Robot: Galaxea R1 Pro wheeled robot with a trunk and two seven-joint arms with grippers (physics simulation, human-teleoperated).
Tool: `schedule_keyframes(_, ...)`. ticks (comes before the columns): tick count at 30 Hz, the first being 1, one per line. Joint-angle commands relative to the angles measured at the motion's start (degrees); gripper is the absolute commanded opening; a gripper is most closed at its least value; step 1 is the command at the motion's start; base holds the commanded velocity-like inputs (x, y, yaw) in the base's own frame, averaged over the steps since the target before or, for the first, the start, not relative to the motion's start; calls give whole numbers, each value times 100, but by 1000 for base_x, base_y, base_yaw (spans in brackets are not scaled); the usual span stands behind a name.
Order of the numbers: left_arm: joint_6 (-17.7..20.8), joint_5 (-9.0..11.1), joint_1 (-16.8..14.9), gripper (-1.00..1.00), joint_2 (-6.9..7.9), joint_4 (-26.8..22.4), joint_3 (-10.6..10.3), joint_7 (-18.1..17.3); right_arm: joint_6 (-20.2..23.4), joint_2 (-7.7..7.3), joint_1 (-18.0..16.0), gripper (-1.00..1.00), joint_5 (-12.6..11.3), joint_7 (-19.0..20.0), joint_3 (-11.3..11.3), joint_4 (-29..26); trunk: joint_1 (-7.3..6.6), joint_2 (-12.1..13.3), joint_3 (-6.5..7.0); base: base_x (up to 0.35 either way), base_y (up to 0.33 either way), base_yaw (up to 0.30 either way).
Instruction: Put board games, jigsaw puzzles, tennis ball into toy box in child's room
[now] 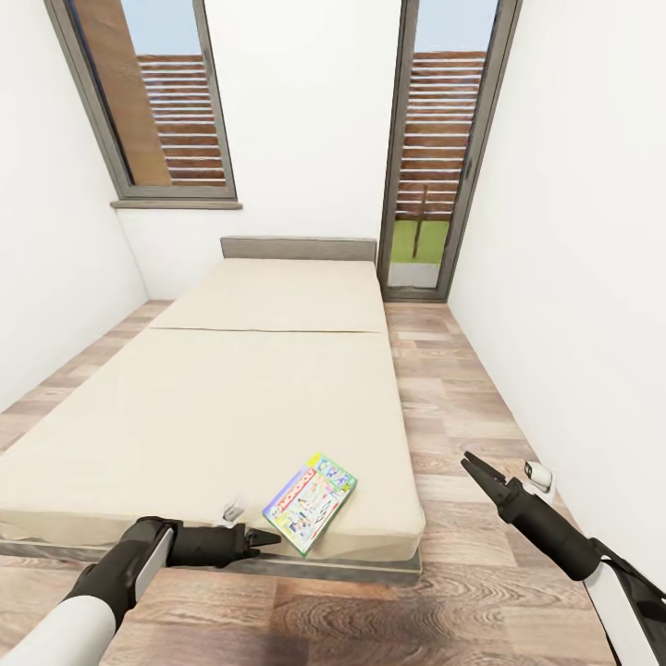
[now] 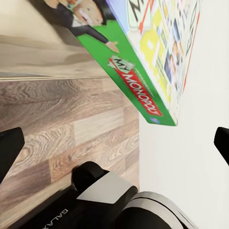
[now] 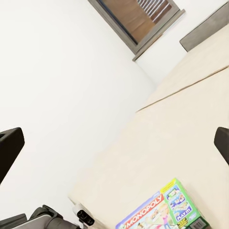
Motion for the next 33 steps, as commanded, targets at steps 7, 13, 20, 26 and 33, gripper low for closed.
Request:
schedule_keyframes(7, 37, 30, -3, 100, -1, -1, -13, 3, 54, -2, -3, 100, -38, 8, 0, 1, -1, -2, -5, 7, -78, 0)
schedule_keyframes(13, 32, 30, -1, 100, -2, -1, -15, -1, 52, 2, -3, 100, -38, 8, 0, 2, -1, -2, -5, 46, -193, 0)
schedule_keyframes(20, 30, 30, 0, 100, -2, -1, -15, -2, 52, 5, -3, 100, -38, 9, 0, 2, -1, -2, -5, 17, -66, 0)
schedule_keyframes(26, 30, 30, 0, 100, -2, -1, -15, -2, 52, 3, -3, 100, -38, 8, 0, 2, -1, -2, -5, 4, -15, 0)
schedule_keyframes(33, 30, 30, -1, 100, -2, -1, -15, -2, 52, -1, -3, 100, -38, 8, 0, 2, -1, -2, -5, 1, -4, 0)
